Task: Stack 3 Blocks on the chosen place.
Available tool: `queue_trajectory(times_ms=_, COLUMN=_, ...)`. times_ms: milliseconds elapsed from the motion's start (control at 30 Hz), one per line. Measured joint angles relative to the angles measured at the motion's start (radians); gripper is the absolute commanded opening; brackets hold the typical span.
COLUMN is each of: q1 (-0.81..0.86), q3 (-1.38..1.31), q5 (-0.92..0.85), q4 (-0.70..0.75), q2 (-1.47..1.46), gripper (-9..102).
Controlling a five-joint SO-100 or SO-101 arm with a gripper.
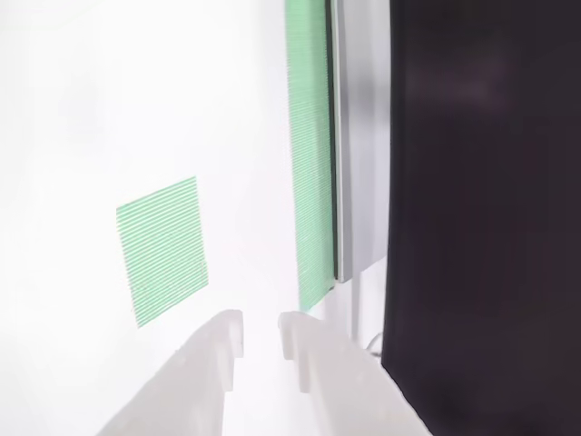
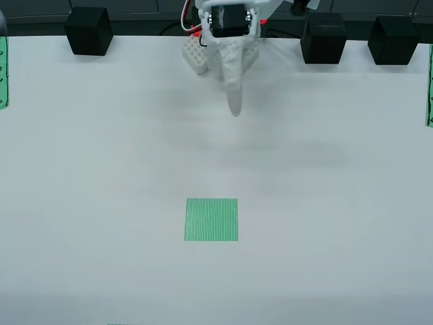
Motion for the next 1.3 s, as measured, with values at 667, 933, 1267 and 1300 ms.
queue_trajectory(times_ms=667, q1=-0.449, q3=-0.541, q5=-0.072, q4=0.224, q2=-0.385, gripper=0)
queue_trajectory(times_ms=933, q1=-0.713, q3=-0.634, q5=-0.164, q4=0.284, q2=-0.479, gripper=0)
queue_trajectory(times_ms=1267, q1=-0.965, q3=-0.834, q5=-0.436, q4=0.466, q2=-0.709, gripper=0)
queue_trajectory(times_ms=1300, q1=-0.982, q3=-0.851, q5=-0.456, q4=0.485, q2=-0.727, gripper=0)
